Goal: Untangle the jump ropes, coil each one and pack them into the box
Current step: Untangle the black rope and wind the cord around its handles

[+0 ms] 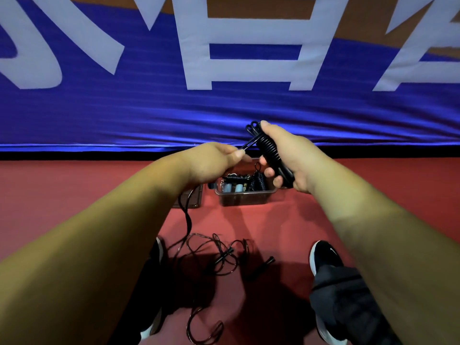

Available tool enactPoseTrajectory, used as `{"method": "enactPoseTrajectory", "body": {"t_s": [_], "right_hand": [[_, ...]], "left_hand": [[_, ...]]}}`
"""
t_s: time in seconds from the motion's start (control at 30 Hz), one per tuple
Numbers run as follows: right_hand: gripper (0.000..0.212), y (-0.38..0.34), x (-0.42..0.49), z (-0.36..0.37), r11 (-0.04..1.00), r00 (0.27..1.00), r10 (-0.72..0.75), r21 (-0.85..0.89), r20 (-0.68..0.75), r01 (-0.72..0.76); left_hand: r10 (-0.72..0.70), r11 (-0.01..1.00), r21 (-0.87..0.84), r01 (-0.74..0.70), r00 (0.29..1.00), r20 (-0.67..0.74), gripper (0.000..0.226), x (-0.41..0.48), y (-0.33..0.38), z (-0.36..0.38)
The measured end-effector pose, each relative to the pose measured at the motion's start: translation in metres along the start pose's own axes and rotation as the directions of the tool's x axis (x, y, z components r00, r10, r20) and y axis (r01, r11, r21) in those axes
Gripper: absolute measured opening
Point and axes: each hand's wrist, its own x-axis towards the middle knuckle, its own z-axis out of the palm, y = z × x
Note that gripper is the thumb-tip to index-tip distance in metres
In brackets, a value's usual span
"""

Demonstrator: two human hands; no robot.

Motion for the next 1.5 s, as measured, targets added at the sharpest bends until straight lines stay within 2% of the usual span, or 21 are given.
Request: {"method": "enactPoseTrajectory", "body": {"t_s": [0.1,0.23,0.37,0.47,0.57,0.63,0.67,0.73,0.83,0.9,0.97,1.07,1.13,1.23,1.4,1.5], "right_hand": [[0.046,0.000,-0.003,0.002,0.999,0.999,-0.019,-0.031,0.047,0.020],[0.048,0.002,-0.009,0.007,0.997,0.988,-0.012,-0.068,0.155,0.023],[0.054,0.006,-0.015,0.008,0.987,0.940,0.076,-0.161,0.332,-0.023],[0.047,0.009,-0.021,0.012,0.967,0.878,0.167,-0.250,0.449,-0.056],[0.044,0.012,-0.028,0.021,0.930,0.828,0.259,-0.360,0.496,-0.075],[0.045,0.014,-0.030,0.026,0.898,0.801,0.317,-0.432,0.508,-0.082],[0.045,0.015,-0.030,0.027,0.882,0.789,0.341,-0.465,0.511,-0.081],[0.050,0.017,-0.028,0.027,0.848,0.785,0.377,-0.525,0.492,-0.078],[0.062,0.022,-0.018,0.027,0.802,0.848,0.363,-0.593,0.385,-0.074],[0.050,0.025,-0.012,0.027,0.797,0.897,0.309,-0.601,0.316,-0.062],[0.035,0.029,-0.006,0.026,0.806,0.939,0.240,-0.590,0.246,-0.052],[0.026,0.032,0.003,0.024,0.850,0.979,0.157,-0.522,0.133,-0.065],[0.022,0.030,0.005,0.023,0.871,0.989,0.115,-0.488,0.094,-0.054],[0.020,0.026,0.005,0.019,0.879,0.991,0.056,-0.477,0.120,0.008],[0.023,0.023,0.008,0.021,0.917,0.989,0.025,-0.397,0.143,0.034],[0.020,0.020,0.006,0.024,0.953,0.994,0.031,-0.302,0.105,0.002]], "left_hand": [[-0.030,0.991,0.134,0.021,0.997,0.064,0.029,-0.004,-0.004,-0.002],[-0.076,0.987,0.150,0.063,0.994,0.080,0.032,-0.001,-0.010,-0.003],[-0.049,0.969,0.246,0.021,0.993,0.109,0.024,0.003,-0.014,-0.003],[-0.003,0.952,0.307,-0.009,0.999,0.040,0.022,0.005,-0.016,-0.009],[0.028,0.984,0.174,-0.040,0.997,0.068,0.035,-0.001,-0.018,-0.015],[0.025,0.999,0.036,-0.027,0.997,0.066,0.035,-0.005,-0.017,-0.018],[0.032,0.999,0.023,-0.034,0.997,0.066,0.034,-0.006,-0.014,-0.018],[0.051,0.993,0.105,-0.058,0.997,0.065,0.033,-0.006,-0.008,-0.017],[0.120,0.957,0.268,-0.113,0.993,-0.008,0.033,0.000,-0.003,-0.016],[0.195,0.895,0.415,-0.163,0.980,-0.036,0.029,0.004,-0.005,-0.016],[0.245,0.838,0.502,-0.215,0.969,0.005,0.025,0.006,-0.007,-0.015],[0.250,0.777,0.582,-0.240,0.966,0.064,0.035,0.005,-0.003,-0.010],[0.207,0.770,0.603,-0.210,0.975,0.076,0.046,0.007,-0.003,-0.005],[0.102,0.832,0.544,-0.111,0.994,0.046,0.044,0.012,-0.009,-0.003],[0.076,0.855,0.519,-0.001,0.989,-0.124,0.057,0.014,-0.012,-0.005],[0.060,0.842,0.534,0.072,0.972,-0.226,0.042,0.015,-0.011,-0.002]]}}
